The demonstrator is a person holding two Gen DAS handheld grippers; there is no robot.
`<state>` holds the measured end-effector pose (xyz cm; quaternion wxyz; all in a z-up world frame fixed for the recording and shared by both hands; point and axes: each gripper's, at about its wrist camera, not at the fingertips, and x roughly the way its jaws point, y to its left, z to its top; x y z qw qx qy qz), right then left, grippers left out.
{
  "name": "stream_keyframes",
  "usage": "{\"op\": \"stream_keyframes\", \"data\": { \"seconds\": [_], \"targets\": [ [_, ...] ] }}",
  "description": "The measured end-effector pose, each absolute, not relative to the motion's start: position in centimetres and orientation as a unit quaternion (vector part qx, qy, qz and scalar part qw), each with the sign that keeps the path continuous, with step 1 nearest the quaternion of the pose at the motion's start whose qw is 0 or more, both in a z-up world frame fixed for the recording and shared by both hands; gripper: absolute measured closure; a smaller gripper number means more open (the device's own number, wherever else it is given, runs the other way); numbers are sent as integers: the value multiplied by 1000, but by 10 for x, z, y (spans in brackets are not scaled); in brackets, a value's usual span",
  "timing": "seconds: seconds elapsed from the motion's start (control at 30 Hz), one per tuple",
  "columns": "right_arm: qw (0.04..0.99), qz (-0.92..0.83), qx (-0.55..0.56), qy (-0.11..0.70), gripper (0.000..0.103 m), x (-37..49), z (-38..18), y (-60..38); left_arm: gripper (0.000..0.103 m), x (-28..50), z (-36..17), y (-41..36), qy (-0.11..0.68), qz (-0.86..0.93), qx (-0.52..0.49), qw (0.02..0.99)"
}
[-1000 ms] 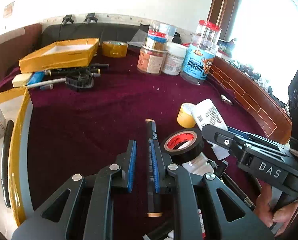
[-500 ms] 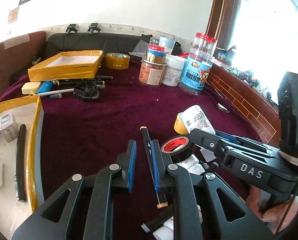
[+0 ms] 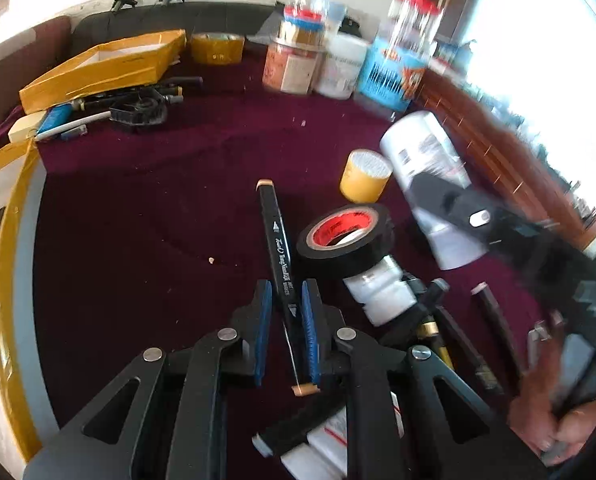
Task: Organize rigid objects
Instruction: 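Carry the marker and bottle into the tray and open both grippers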
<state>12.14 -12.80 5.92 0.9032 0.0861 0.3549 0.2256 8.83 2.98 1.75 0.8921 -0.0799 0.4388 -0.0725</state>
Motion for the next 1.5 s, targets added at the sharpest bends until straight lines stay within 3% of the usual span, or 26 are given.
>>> {"op": "stream_keyframes", "data": {
  "seconds": [0.3, 0.7, 1.07, 1.27, 1.5],
  "targets": [
    [901, 229, 95, 356, 72, 121, 60, -131, 91, 100, 10, 33, 428, -51, -89, 898],
    [900, 238, 84, 355, 72, 119, 59, -124, 91, 40, 71, 67, 330, -42, -123, 935],
    [893, 293, 58, 336, 72, 92, 71, -94, 91, -26, 94, 160, 290, 26, -160, 943],
    [867, 340, 101, 349, 71, 57, 85, -70, 91, -59, 83, 224, 287, 75, -198, 934],
    [837, 401, 69, 365, 72, 16, 91, 6, 90, -77, 61, 269, 290, 107, -239, 920]
  ]
}}
